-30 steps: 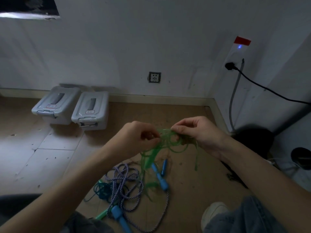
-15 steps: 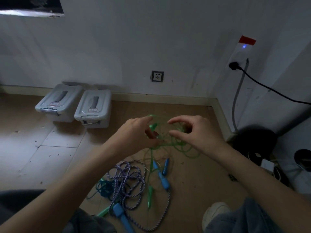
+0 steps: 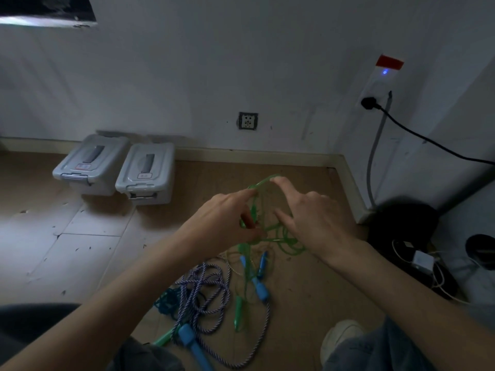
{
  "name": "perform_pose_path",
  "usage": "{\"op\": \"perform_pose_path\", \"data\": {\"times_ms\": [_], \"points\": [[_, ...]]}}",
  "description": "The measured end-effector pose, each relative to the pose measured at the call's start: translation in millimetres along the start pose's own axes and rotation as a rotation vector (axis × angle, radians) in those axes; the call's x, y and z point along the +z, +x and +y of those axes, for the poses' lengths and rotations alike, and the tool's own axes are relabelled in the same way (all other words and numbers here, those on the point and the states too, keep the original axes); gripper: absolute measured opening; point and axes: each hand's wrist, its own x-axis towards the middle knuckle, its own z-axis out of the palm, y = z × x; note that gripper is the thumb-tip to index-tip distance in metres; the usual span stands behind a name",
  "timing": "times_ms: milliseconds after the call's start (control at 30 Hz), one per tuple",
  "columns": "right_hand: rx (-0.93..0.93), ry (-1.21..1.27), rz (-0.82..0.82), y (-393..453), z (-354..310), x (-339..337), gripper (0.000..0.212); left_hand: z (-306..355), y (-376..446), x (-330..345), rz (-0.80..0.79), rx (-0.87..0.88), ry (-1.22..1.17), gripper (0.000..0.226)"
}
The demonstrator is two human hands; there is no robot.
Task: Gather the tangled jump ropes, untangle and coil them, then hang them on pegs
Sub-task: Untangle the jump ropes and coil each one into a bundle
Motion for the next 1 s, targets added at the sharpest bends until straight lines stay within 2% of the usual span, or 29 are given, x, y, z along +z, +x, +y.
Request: {"op": "perform_pose_path", "data": {"times_ms": [67,133,200,233,333,433,500,600,633,733,833,867,933,1000], "points": [[-0.039,0.071,-0.032,2,2,-1,0.026,-3,0,2,-0.038,-0.021,-0.011,0.068],[-0.073,0.387,-0.063,2,4,-4,0.012,-12,-1,1,-0.128,-0.1,-0.054,0.053],[-0.055,0.701,0.002,0,4,-6,0.009,-22,-1,-2,-0.229,-0.181,-0.165,0.035],[-0.02,0.781,0.056,0,4,-6,0.009,-27,-1,-4,-0.255,-0.205,-0.22,0.029],[0.084,0.767,0.216,-2,3,-1,0.009,-34,0,-2,-0.272,-0.238,-0.206,0.027],[0.097,0.616,0.268,-2,2,2,0.011,-35,0,2,-0.284,-0.238,-0.088,0.036],[0.066,0.708,0.201,-2,1,3,0.011,-36,1,4,-0.255,-0.223,0.001,0.043],[0.021,1.244,-0.081,-1,-6,-2,0.013,-35,1,7,-0.161,-0.225,0.075,0.049],[0.025,1.328,-0.122,1,-6,-5,0.014,-35,0,8,-0.147,-0.222,0.049,0.051],[0.099,1.376,-0.063,7,2,-9,0.017,-37,-5,8,-0.19,-0.227,0.013,0.069],[0.205,1.416,-0.008,7,12,-10,0.019,-38,-7,7,-0.244,-0.202,0.077,0.053],[0.209,1.458,-0.028,6,12,-10,0.019,-35,-6,5,-0.232,-0.172,0.059,0.05],[0.184,1.587,-0.098,3,10,-7,0.017,-26,-2,5,-0.159,-0.089,-0.05,0.059],[0.172,1.688,-0.142,3,6,-9,0.017,-14,-1,5,-0.192,-0.053,-0.373,0.058]]}}
